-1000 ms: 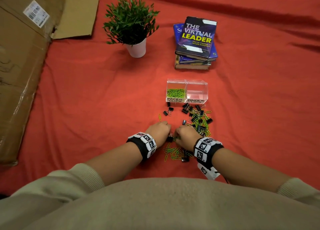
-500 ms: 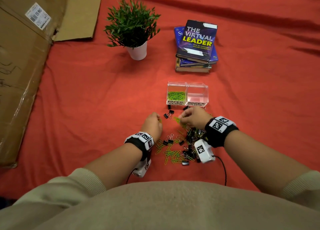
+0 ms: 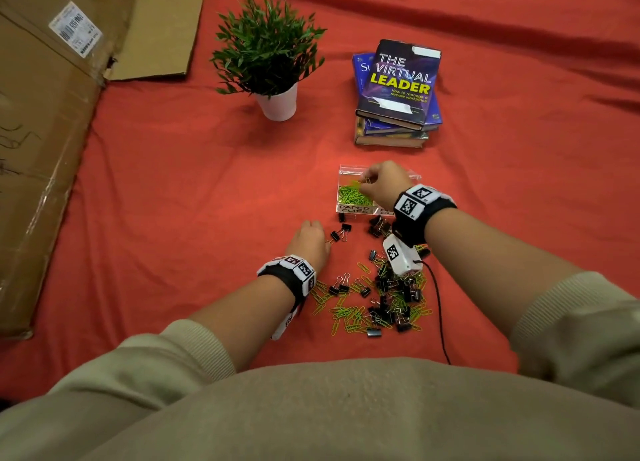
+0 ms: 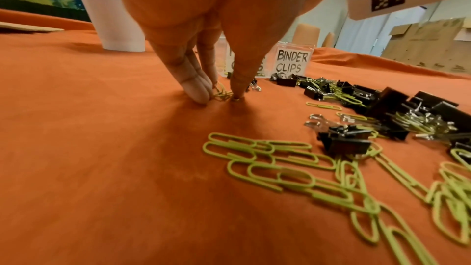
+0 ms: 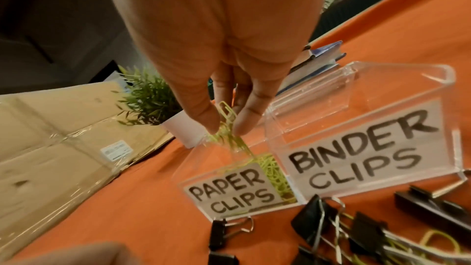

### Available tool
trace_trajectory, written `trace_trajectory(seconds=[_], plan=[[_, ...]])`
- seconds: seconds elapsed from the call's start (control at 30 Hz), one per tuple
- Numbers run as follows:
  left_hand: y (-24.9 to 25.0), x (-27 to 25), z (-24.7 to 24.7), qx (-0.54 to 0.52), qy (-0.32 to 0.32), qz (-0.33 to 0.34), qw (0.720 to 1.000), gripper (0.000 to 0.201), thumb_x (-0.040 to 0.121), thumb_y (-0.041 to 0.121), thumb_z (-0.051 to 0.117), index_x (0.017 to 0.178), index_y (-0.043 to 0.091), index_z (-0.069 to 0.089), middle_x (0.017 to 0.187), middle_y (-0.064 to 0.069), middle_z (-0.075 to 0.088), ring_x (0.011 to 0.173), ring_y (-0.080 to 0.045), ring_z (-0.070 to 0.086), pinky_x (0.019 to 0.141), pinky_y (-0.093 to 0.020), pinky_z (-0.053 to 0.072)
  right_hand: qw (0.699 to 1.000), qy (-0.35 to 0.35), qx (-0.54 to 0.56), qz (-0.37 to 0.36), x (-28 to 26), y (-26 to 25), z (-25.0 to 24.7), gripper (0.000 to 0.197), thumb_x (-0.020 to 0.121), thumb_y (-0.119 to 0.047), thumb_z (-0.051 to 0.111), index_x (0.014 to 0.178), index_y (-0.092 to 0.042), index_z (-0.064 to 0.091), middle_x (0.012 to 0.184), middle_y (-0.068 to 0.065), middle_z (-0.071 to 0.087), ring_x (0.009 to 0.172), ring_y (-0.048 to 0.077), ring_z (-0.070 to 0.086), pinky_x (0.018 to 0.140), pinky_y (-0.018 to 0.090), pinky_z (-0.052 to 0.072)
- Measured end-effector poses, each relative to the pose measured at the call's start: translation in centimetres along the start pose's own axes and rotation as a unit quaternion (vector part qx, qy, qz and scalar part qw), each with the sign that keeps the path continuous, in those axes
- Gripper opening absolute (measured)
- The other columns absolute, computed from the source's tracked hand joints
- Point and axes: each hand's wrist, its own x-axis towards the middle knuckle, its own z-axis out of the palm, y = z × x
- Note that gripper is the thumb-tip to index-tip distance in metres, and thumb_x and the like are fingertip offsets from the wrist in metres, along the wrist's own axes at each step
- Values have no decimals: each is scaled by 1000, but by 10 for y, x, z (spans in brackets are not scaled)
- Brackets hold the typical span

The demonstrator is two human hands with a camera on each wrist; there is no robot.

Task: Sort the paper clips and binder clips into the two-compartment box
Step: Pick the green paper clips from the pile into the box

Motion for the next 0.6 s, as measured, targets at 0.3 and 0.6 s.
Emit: trace_trajectory(seconds=[0.3, 0.6], plan=[[7, -5, -8, 101, -11, 49, 994, 28, 88, 7, 49, 115, 3, 51, 117, -17, 56, 109, -37, 56, 84, -43, 48, 984, -97, -126, -74, -64, 20, 41, 17, 89, -11, 53, 96, -7, 68, 97, 9, 70, 83, 19, 64, 81, 29, 56], [5, -7, -15, 90, -19, 29, 995, 29, 87, 12, 50, 115, 6, 52, 116, -16, 58, 106, -36, 58, 83, -43, 49, 955, -121, -244, -120, -98, 64, 89, 24, 87, -5, 55, 111, 0, 56, 109, 13, 49, 104, 28, 50, 89, 38, 48]])
